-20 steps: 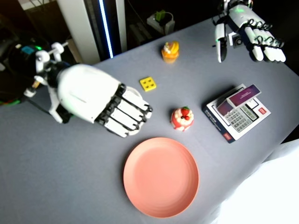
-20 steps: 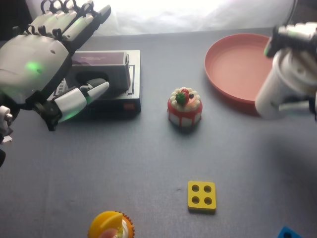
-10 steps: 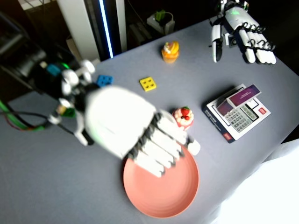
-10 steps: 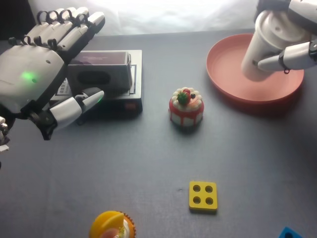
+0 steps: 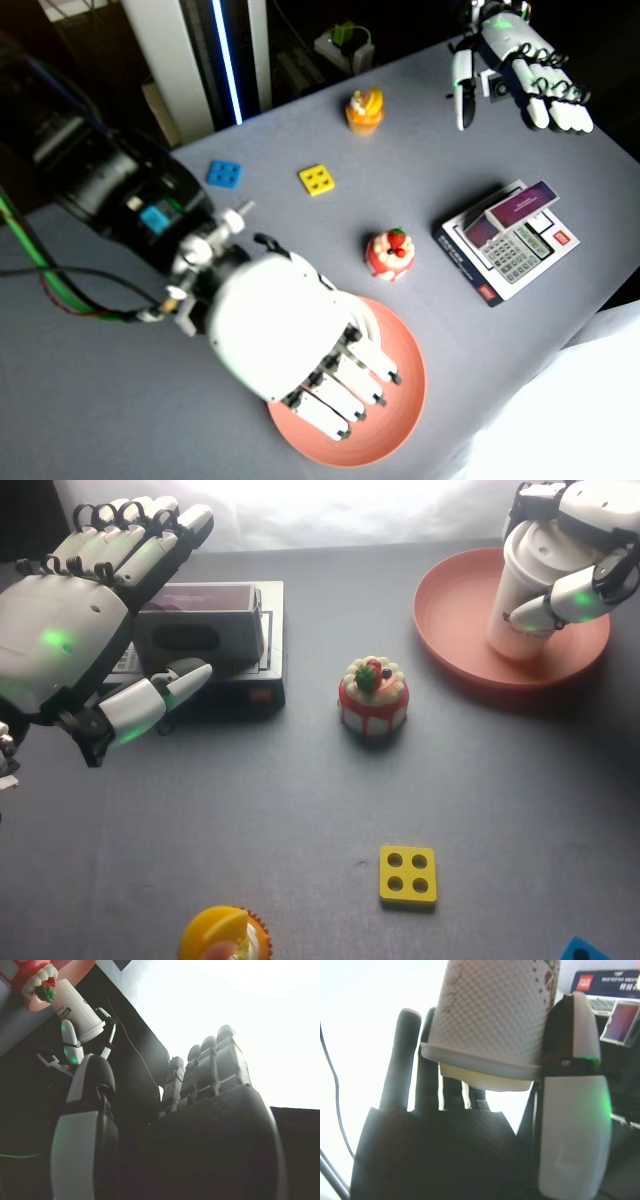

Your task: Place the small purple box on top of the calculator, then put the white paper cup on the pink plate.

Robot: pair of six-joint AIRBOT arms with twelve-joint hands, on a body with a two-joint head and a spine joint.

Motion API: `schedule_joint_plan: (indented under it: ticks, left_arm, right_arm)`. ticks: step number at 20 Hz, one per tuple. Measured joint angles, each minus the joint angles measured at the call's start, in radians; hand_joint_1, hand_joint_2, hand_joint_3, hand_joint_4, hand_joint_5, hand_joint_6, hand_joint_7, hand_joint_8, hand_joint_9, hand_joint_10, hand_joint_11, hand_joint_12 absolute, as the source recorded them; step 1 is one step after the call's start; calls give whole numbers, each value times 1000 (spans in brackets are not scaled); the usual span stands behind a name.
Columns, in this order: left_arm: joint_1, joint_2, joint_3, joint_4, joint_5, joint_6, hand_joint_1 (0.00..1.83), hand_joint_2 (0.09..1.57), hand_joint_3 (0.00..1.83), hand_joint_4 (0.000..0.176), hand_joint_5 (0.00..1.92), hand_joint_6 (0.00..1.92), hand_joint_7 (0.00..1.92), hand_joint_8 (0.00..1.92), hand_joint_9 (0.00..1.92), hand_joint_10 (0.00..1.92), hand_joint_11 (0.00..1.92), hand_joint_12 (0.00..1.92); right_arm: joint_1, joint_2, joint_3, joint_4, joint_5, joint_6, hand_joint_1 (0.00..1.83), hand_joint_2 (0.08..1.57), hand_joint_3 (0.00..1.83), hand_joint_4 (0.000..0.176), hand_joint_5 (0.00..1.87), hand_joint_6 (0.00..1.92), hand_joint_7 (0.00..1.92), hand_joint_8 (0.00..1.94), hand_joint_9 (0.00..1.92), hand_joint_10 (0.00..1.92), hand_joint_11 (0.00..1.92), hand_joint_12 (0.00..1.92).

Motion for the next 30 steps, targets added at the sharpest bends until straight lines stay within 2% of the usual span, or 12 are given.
schedule_joint_plan:
  ticks: [1,2,4,5,6,7,9,12,15,18,21,30]
  left_arm:
    - [0,-2,0,-1,-2,-1,804,1269,6,53,37,2,0,0,0,0,0,0]
    - [2,-6,0,-1,-8,-4,786,1267,4,53,37,2,0,0,0,0,0,0]
    - [4,-6,0,1,-8,-7,799,1265,2,62,38,2,0,0,0,0,0,0]
    - [4,-6,0,1,-12,-8,799,1265,2,62,38,2,0,0,0,0,0,0]
    - [4,-6,0,-1,-17,-8,806,1263,1,53,39,2,0,0,0,0,0,0]
    - [4,-6,0,-1,-20,-8,803,1260,0,52,40,3,0,0,0,0,0,0]
    - [9,-6,0,-1,-25,-8,830,1256,0,55,35,0,0,0,0,0,0,0]
    - [10,-6,0,-6,-24,-8,824,1248,0,62,32,0,0,0,0,0,0,0]
    - [18,-6,0,-9,-29,-11,867,1243,0,61,27,0,0,0,0,0,0,0]
    - [23,-6,0,-16,-35,-11,867,1242,0,66,27,1,0,0,0,0,0,0]
    - [34,-6,-5,-19,-45,-11,866,1244,0,65,35,4,0,0,0,0,0,0]
    - [88,21,-41,-57,-100,-12,765,1316,21,10,0,0,0,0,0,0,0,0]
  right_arm:
    - [0,-8,16,16,-11,-18,1015,1100,0,0,121,572,87,1052,96,1332,53,1827]
    - [2,-17,34,29,-24,-18,900,1053,0,0,16,140,7,192,8,529,1,1274]
    - [2,-22,39,27,-32,-21,821,1028,0,53,0,5,0,7,0,75,0,1120]
    - [2,-22,39,27,-37,-20,821,1028,0,53,0,5,0,7,0,75,0,1120]
    - [2,-22,39,27,-40,-21,751,1002,0,110,0,0,0,0,0,2,0,1151]
    - [2,-22,39,27,-40,-24,729,985,0,119,0,0,0,0,0,0,0,1090]
    - [2,-21,37,27,-40,-27,697,955,0,82,0,0,0,0,0,0,0,846]
    - [3,-21,21,27,-35,-58,705,934,0,82,0,0,0,0,0,0,0,40]
    - [24,-2,-40,27,-39,-124,644,941,2,132,0,0,0,0,0,0,0,0]
    - [24,25,-69,18,-22,-126,570,943,3,126,0,0,0,0,0,0,0,0]
    - [24,70,-104,3,21,-128,649,1007,30,175,0,0,0,0,0,0,0,0]
    - [8,291,-398,-159,252,-124,625,938,1,136,0,0,0,0,0,0,0,0]
